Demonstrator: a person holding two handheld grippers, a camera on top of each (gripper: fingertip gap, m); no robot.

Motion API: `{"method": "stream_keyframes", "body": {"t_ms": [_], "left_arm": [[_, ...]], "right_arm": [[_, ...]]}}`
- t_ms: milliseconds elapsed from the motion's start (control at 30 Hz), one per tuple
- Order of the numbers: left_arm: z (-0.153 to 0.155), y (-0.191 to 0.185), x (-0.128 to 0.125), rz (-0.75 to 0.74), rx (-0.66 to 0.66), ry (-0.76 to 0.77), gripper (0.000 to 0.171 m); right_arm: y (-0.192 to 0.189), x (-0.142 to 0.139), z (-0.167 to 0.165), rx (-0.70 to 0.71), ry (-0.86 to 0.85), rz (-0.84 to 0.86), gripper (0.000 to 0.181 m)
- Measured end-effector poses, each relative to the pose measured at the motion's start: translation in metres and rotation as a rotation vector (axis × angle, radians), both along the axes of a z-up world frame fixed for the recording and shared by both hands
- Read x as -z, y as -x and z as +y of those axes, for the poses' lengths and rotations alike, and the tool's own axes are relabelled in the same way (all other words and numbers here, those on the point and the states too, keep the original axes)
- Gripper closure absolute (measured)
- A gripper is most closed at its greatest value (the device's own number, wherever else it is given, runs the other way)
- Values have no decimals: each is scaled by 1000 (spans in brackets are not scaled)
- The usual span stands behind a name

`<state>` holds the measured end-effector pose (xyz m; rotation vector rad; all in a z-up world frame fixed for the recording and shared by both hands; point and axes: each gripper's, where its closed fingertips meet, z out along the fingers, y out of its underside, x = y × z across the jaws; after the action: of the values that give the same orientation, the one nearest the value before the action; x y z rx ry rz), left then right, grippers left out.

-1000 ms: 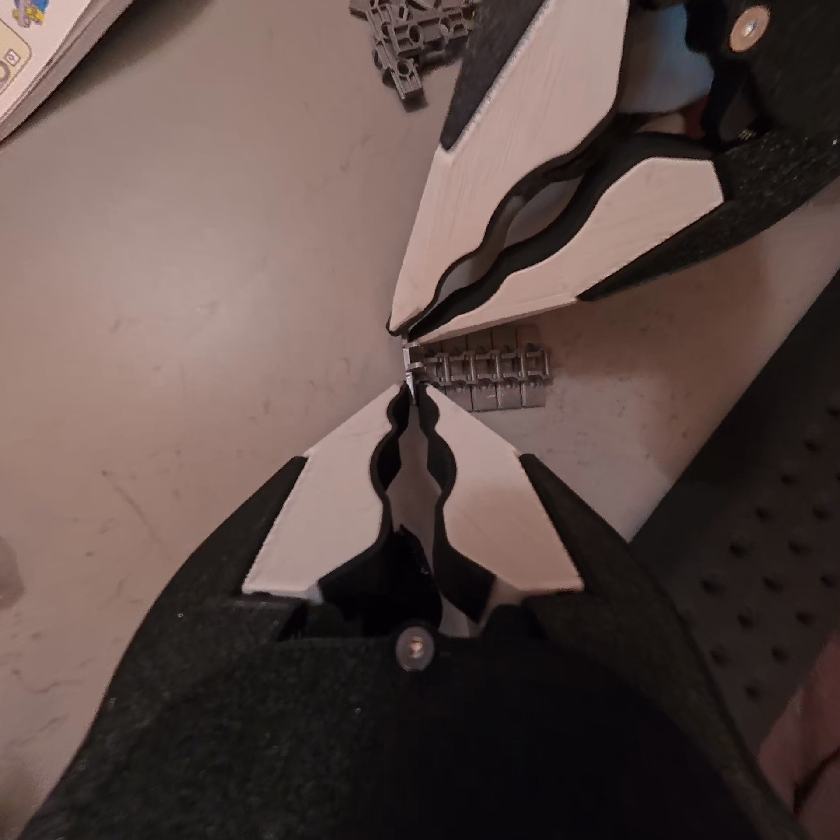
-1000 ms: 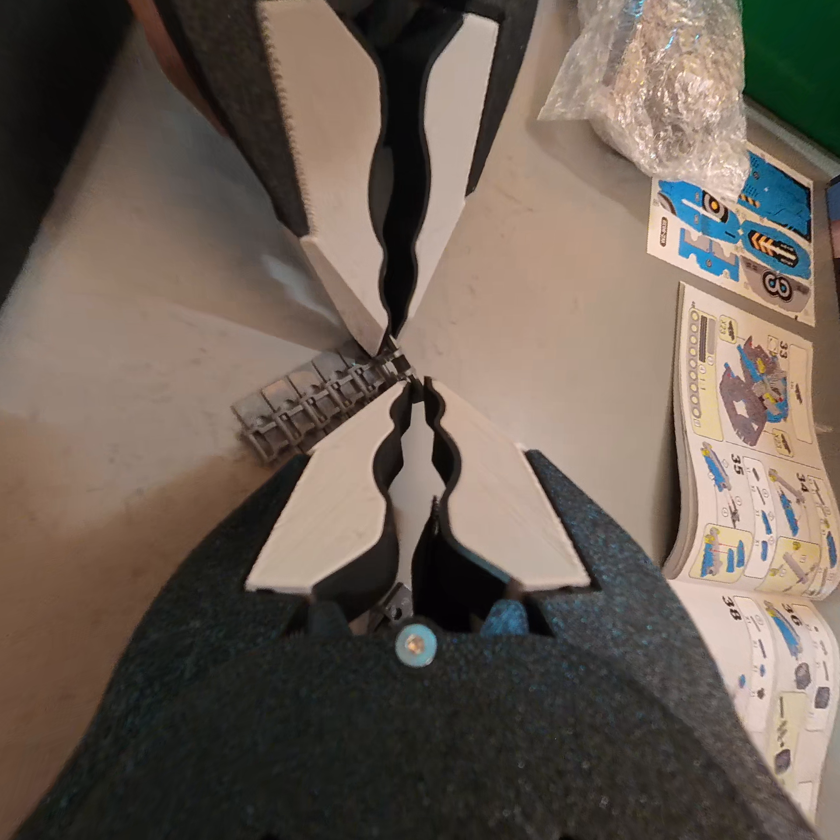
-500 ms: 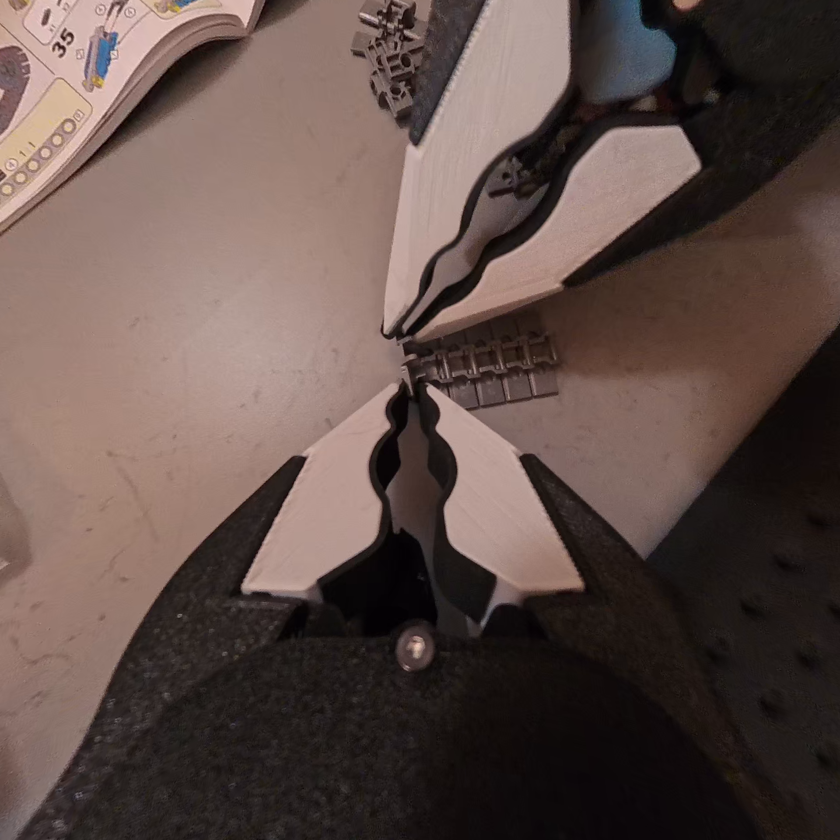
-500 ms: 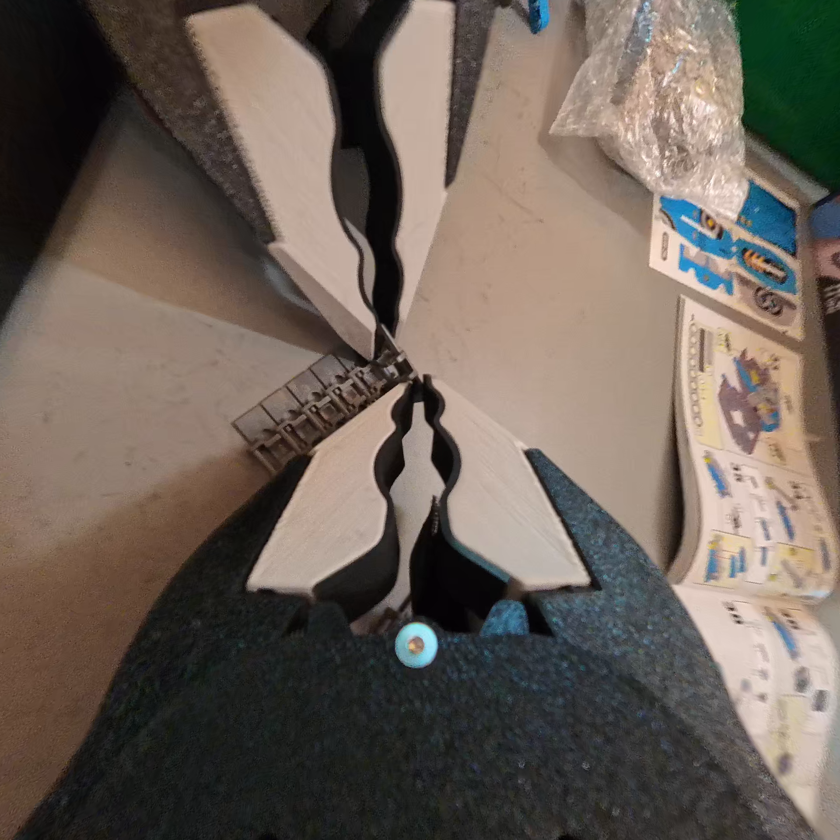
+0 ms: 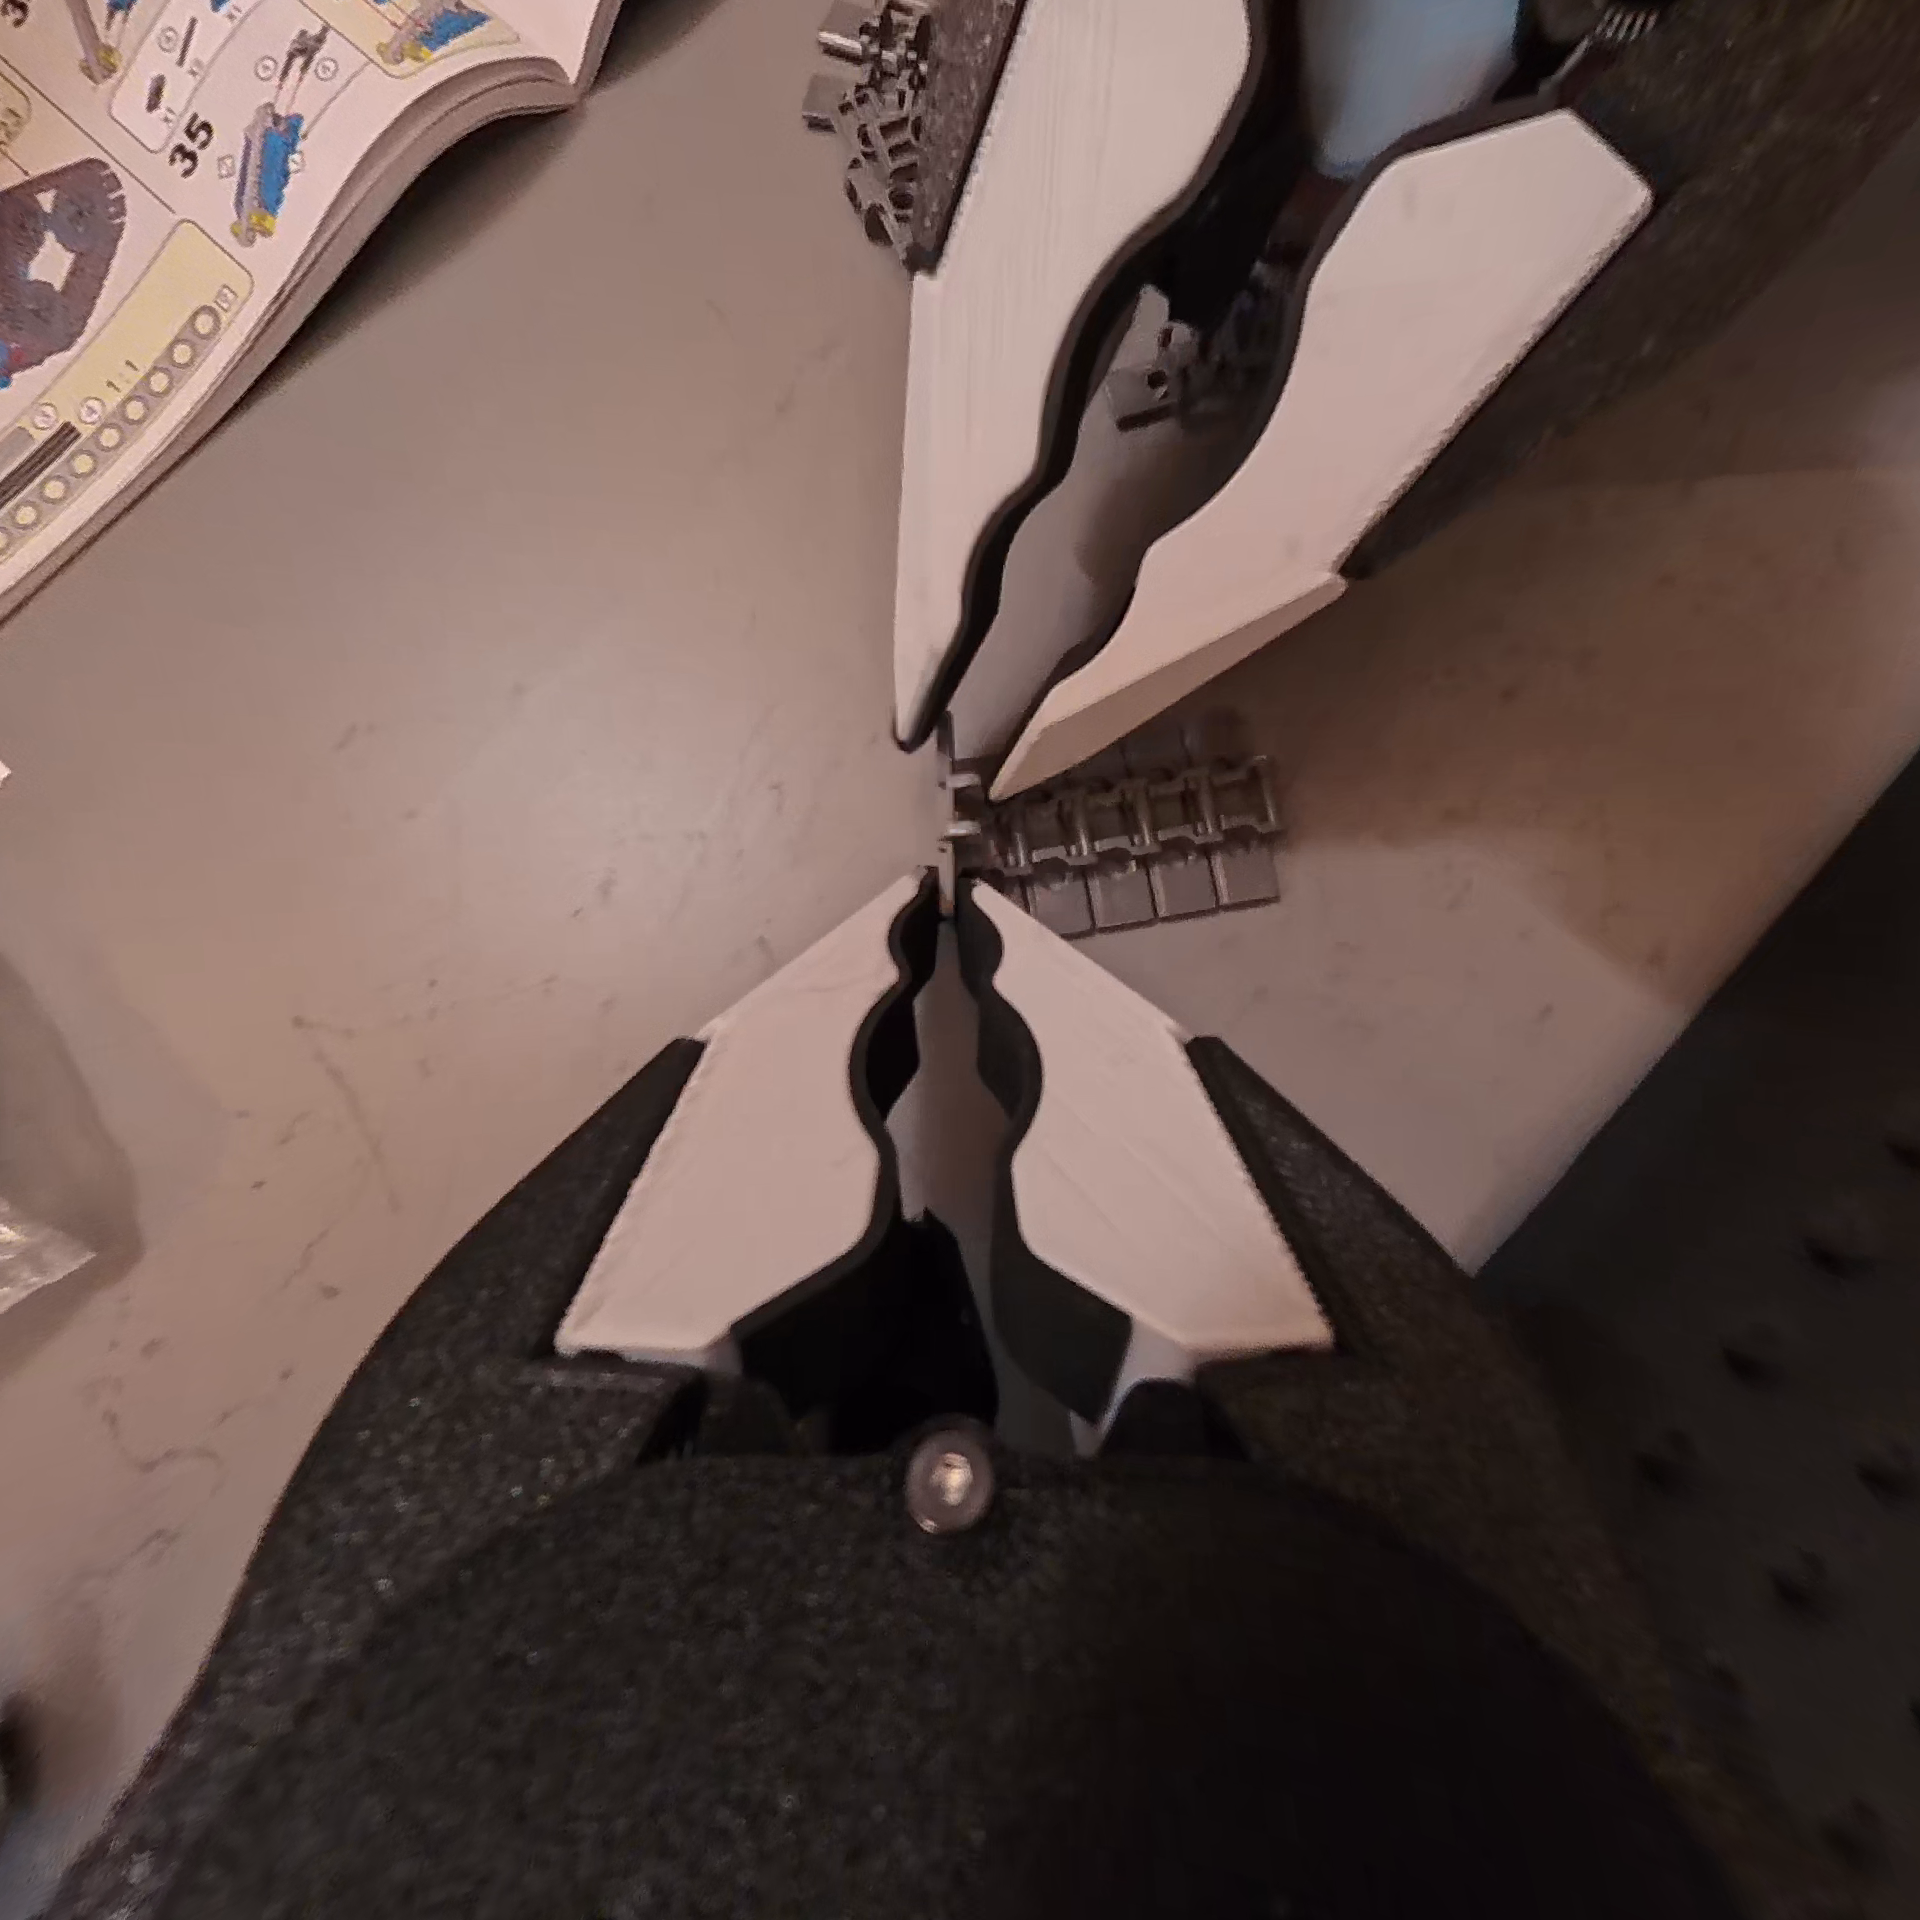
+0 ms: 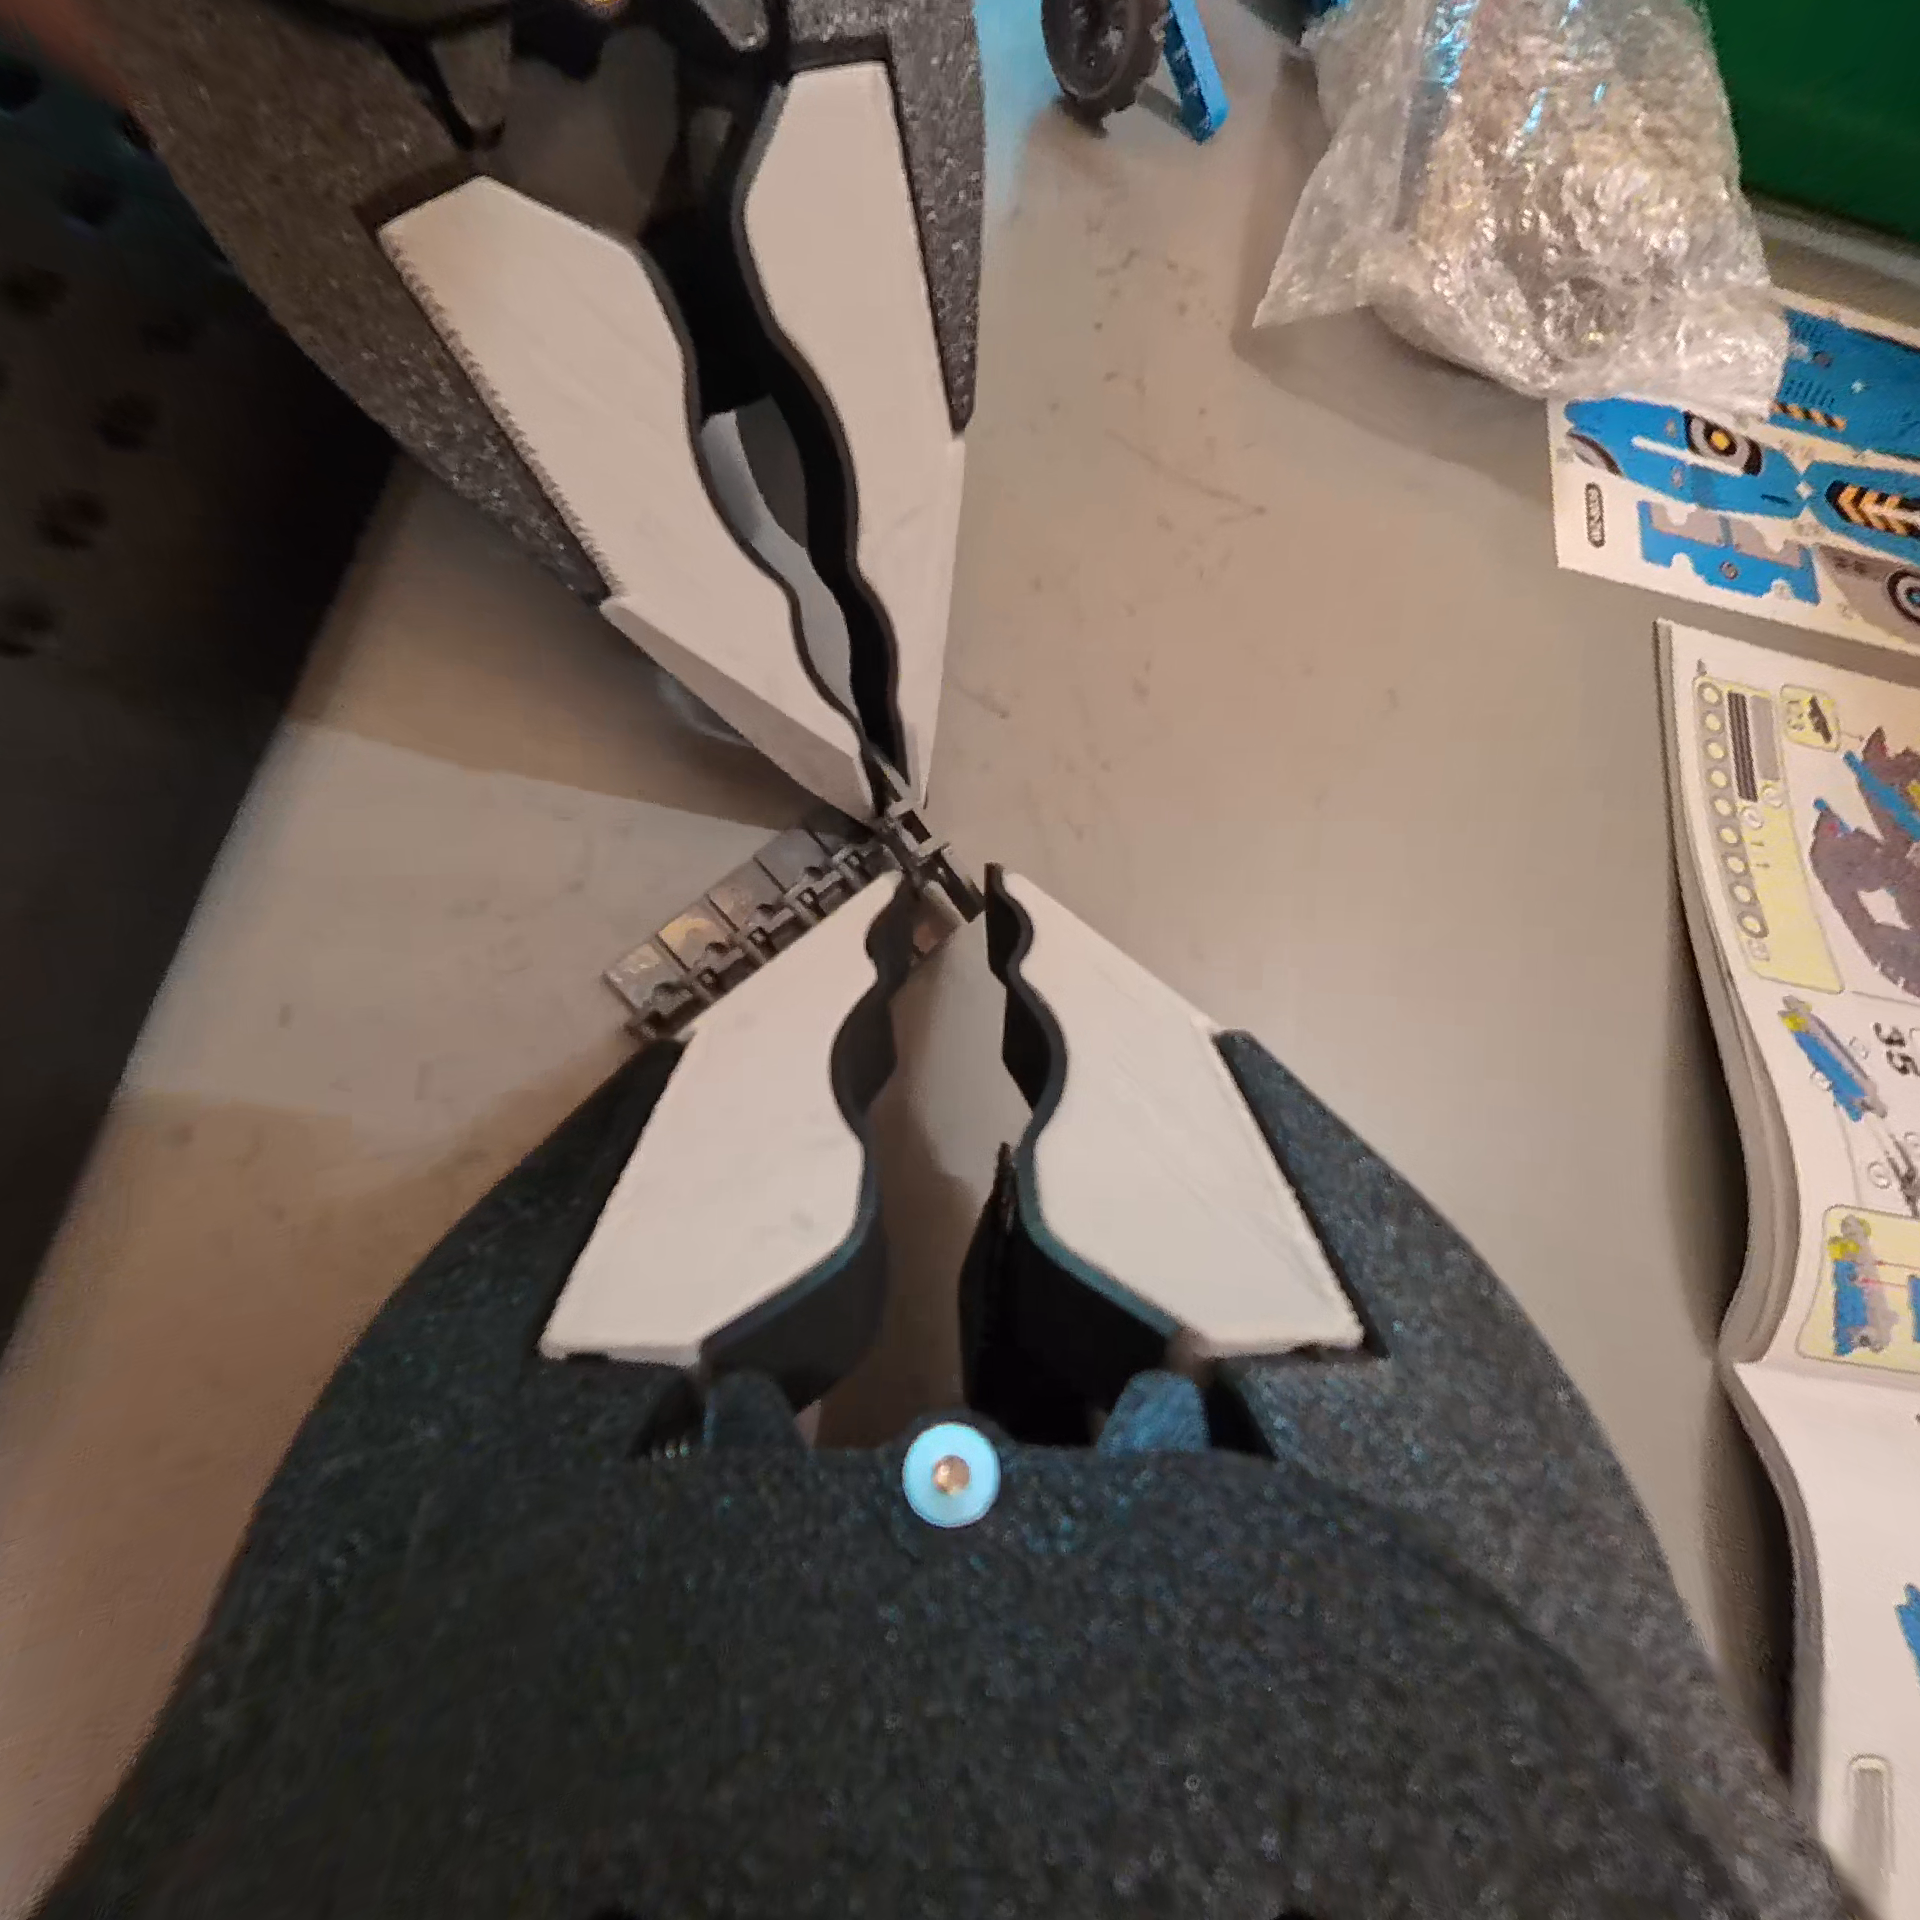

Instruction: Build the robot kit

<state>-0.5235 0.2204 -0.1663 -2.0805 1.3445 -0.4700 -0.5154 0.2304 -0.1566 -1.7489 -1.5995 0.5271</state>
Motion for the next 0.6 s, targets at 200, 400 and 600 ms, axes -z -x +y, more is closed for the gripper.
{"method": "stream_keyframes", "body": {"t_ms": [200,400,600], "left_arm": [[2,8,-5,8,-23,-5,169],[-3,2,-3,-37,-37,78,169],[-7,1,1,-35,-45,116,169]], "right_arm": [[8,-7,5,-49,-67,-27,175],[3,-5,1,-101,-54,-53,176],[2,0,-1,-133,-47,-95,176]]}}
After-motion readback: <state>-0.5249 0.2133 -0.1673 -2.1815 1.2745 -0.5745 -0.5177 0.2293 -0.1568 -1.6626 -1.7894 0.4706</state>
